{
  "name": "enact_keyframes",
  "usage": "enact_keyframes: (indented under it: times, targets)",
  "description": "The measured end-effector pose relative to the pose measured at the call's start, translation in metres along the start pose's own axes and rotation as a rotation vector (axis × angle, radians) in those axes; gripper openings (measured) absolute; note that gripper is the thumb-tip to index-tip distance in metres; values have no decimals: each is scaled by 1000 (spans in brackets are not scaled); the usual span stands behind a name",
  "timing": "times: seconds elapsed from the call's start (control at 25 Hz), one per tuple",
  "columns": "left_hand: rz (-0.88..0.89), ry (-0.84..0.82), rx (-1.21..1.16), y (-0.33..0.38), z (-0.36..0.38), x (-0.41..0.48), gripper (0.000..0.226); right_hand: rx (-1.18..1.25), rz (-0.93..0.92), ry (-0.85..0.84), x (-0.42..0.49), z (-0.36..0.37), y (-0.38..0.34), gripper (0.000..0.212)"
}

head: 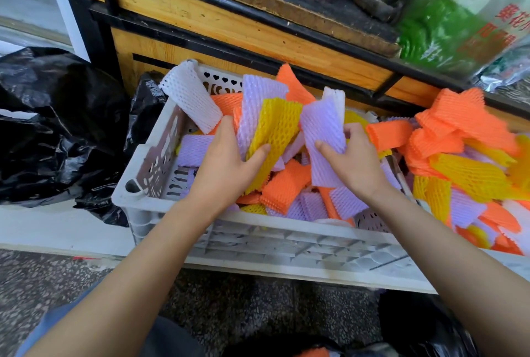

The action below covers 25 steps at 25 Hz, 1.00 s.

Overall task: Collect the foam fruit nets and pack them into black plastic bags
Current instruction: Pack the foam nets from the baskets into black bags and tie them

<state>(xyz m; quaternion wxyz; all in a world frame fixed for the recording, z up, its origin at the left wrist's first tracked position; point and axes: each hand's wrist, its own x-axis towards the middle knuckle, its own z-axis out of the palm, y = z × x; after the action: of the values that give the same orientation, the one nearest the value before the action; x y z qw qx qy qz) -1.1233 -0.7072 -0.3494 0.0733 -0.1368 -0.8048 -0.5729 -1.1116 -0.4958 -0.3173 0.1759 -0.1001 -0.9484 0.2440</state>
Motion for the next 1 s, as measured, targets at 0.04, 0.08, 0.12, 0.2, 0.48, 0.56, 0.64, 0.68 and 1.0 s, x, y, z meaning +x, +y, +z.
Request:
enact_keyframes:
  times: [0.04,0.08,0.12,0.2,0.48,0.56,0.64,0.68,1.0]
  targets:
    - [9,-2,0,1,1,-3,37,24,7,-3,-3,-8,-4,40]
    - [20,3,0,3,1,-6,40,59,29,-13,-6,-15,-8,41]
    - [30,17,-4,3,2,-8,42,107,55,-25,-6,-20,-11,43]
    - [53,45,-14,8,5,-14,41,192,78,-31,-16,-34,-16,42]
    - [53,224,-82,39,18,-37,36,44,-82,-26,-86,-87,-5,28]
    - [-24,228,-169,48,32,-43,39,33,-130,0,-103,-102,8,25]
    - [-169,171,-255,54,52,-48,39,-18,-183,8,-121,-111,23,28]
    - [-232,128,-303,59,63,-51,37,-55,-208,-13,-131,-115,30,34]
    - [-113,-356,-653,121,115,-81,62,-311,-476,-137,-179,-138,74,59]
